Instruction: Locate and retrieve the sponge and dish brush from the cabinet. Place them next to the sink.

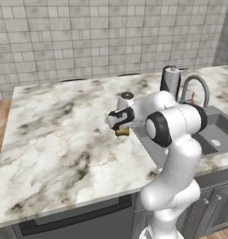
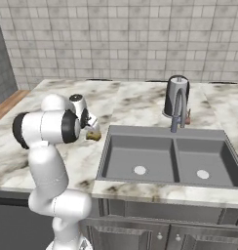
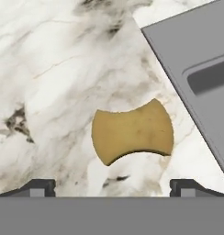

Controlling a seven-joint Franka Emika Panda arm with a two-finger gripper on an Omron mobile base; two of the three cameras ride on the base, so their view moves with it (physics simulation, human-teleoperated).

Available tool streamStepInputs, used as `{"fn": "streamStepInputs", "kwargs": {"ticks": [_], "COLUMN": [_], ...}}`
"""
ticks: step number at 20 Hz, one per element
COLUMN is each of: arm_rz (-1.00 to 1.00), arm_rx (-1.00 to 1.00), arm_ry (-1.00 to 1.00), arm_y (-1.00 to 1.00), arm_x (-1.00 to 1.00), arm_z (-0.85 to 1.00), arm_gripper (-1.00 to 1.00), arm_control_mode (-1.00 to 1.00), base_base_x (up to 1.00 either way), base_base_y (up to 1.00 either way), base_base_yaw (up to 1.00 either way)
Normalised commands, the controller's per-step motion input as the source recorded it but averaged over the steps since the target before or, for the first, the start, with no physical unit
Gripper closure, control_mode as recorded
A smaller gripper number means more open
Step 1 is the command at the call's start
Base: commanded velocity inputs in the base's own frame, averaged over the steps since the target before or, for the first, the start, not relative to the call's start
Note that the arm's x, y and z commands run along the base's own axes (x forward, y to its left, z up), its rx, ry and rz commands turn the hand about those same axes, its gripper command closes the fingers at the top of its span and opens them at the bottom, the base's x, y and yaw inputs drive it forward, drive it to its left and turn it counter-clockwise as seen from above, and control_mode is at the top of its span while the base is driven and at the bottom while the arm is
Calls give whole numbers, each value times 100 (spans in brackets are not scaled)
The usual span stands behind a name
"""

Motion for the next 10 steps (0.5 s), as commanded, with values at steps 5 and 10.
{"fn": "streamStepInputs", "kwargs": {"ticks": [5, 10], "arm_rz": [7, 14], "arm_rx": [-22, -12], "arm_ry": [1, 0], "arm_y": [0, 2], "arm_x": [-65, -56], "arm_z": [61, 56], "arm_gripper": [-100, -100], "arm_control_mode": [-100, -100], "base_base_x": [0, 0], "base_base_y": [0, 0], "base_base_yaw": [0, 0]}}
